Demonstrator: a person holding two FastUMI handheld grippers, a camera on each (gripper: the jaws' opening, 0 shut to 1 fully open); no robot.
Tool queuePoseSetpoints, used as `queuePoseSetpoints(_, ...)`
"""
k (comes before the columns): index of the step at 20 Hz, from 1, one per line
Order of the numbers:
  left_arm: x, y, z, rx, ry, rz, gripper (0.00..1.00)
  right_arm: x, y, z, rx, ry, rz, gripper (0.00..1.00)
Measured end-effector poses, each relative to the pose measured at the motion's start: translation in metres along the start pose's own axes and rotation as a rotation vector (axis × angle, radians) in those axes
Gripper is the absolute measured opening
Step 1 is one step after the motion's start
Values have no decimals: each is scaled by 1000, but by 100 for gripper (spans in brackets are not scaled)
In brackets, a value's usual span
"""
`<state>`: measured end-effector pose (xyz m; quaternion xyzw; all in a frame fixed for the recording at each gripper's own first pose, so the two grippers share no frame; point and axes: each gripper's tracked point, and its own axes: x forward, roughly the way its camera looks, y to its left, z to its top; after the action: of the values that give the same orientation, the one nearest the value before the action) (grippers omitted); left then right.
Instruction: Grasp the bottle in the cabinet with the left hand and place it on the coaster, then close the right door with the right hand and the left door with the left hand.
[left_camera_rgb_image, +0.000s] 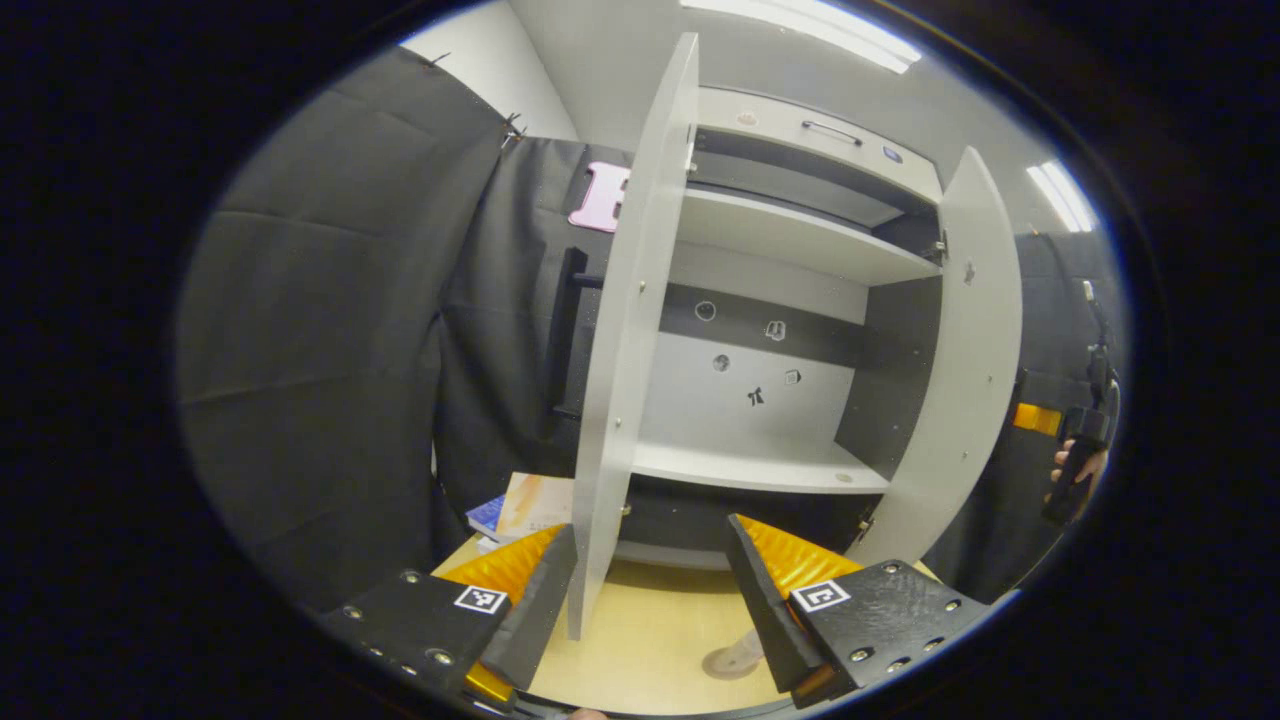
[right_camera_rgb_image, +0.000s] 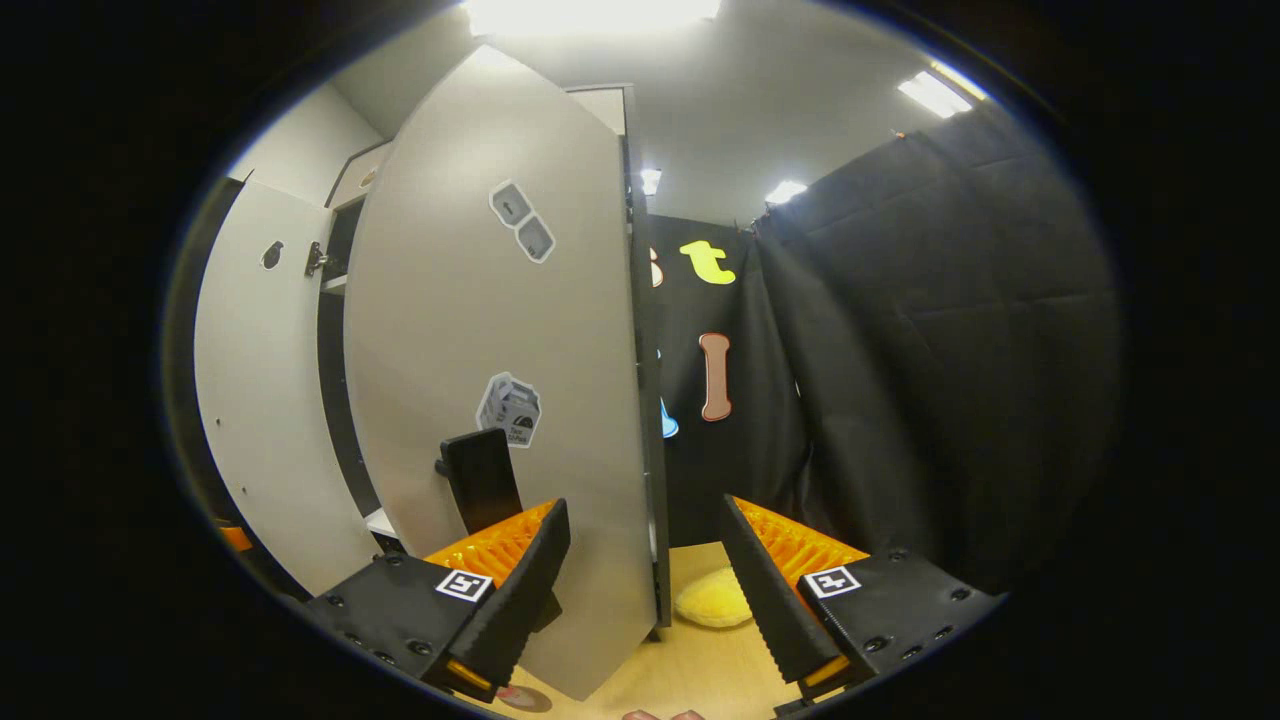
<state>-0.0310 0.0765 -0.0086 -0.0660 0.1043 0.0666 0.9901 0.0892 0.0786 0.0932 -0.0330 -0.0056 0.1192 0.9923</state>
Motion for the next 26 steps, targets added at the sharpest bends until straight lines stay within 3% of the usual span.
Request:
queuePoseSetpoints(5,-3,36,6,37,-5,-1,87,9,60,-12,51,13,65,97)
queuePoseSetpoints(9,-1,69,11,9,-16,7,87,4,77,-17,24,0,60,98)
queuePoseSetpoints(15,13,134,27,-20,-44,52,87,-1,73,-22,39,4,3,97)
queuePoseSetpoints(16,19,141,32,-17,-47,36,87,-3,71,-22,46,3,-7,97)
queuePoseSetpoints(17,27,147,37,-15,-48,19,94,-5,71,-23,51,2,-15,97)
queuePoseSetpoints(18,34,153,43,-8,-51,8,87,-6,70,-23,50,-1,-21,97)
queuePoseSetpoints(22,57,180,77,49,-88,0,84,-15,61,-24,1,-23,-77,98)
queuePoseSetpoints(26,74,171,119,47,-163,-71,87,-26,52,-35,-23,3,-117,97)
